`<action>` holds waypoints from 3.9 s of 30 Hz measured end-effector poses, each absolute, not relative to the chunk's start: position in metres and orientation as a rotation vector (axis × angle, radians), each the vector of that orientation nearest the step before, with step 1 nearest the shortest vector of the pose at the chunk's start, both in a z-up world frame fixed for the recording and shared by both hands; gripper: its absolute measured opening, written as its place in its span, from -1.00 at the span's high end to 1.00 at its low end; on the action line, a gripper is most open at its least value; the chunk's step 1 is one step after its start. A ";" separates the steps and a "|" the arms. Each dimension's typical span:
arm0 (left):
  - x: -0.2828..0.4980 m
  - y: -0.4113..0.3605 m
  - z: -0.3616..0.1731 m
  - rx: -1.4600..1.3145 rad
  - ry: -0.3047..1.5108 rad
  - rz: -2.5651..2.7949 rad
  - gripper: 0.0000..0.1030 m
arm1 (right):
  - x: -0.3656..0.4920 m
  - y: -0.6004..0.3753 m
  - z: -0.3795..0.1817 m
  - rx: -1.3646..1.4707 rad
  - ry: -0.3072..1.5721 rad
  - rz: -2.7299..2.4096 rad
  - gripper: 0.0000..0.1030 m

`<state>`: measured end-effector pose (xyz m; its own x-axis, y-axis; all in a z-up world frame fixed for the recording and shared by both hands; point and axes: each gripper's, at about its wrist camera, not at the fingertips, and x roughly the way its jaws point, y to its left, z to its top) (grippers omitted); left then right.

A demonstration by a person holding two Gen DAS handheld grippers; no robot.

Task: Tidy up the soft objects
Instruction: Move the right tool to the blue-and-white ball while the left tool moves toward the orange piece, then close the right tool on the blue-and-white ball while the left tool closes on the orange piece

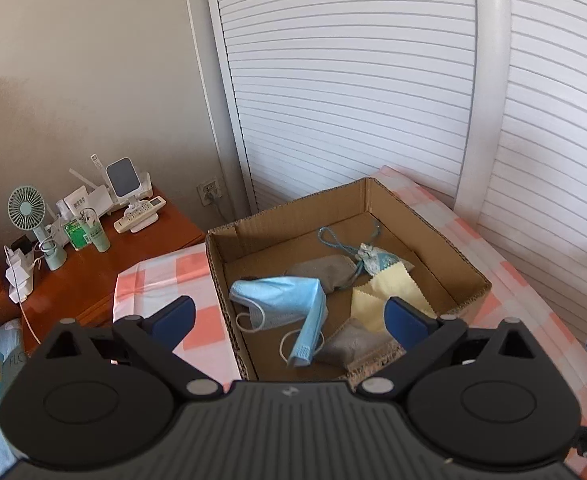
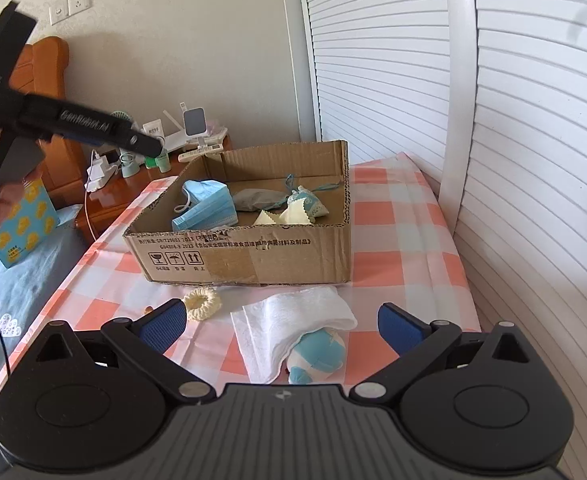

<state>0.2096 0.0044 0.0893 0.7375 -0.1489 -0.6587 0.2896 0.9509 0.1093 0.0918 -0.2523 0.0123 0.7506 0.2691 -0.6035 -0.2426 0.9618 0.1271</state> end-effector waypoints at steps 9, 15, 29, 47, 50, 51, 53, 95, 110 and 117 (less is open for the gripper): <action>0.141 0.022 0.077 0.179 0.685 -0.202 -0.99 | 0.078 -0.246 0.014 0.010 0.651 0.277 -1.00; 0.113 0.031 0.049 0.122 0.687 -0.170 -0.99 | 0.081 -0.248 -0.003 0.006 0.694 0.244 -1.00; 0.106 0.012 -0.019 0.079 0.784 -0.132 -0.99 | 0.098 -0.254 -0.055 -0.044 0.811 0.220 -1.00; 0.137 0.022 -0.069 0.012 0.899 -0.083 -0.99 | 0.114 -0.250 -0.085 -0.131 0.810 0.195 -1.00; 0.139 0.025 -0.070 0.011 0.881 -0.084 -0.99 | 0.113 -0.250 -0.086 -0.128 0.791 0.192 -1.00; 0.140 0.025 -0.070 0.011 0.876 -0.084 -0.99 | 0.113 -0.250 -0.086 -0.128 0.786 0.192 -1.00; 0.142 0.026 -0.070 0.010 0.871 -0.077 -0.99 | 0.113 -0.250 -0.087 -0.128 0.782 0.190 -1.00; 0.136 0.003 -0.063 0.046 0.806 -0.137 0.44 | 0.116 -0.238 -0.068 -0.350 0.718 0.403 -0.08; 0.127 0.005 -0.062 0.069 0.789 -0.148 0.51 | 0.078 -0.257 -0.056 -0.292 0.726 0.359 -0.08; 0.135 0.009 -0.064 0.033 0.789 -0.127 0.51 | 0.079 -0.253 -0.054 -0.289 0.719 0.374 -0.08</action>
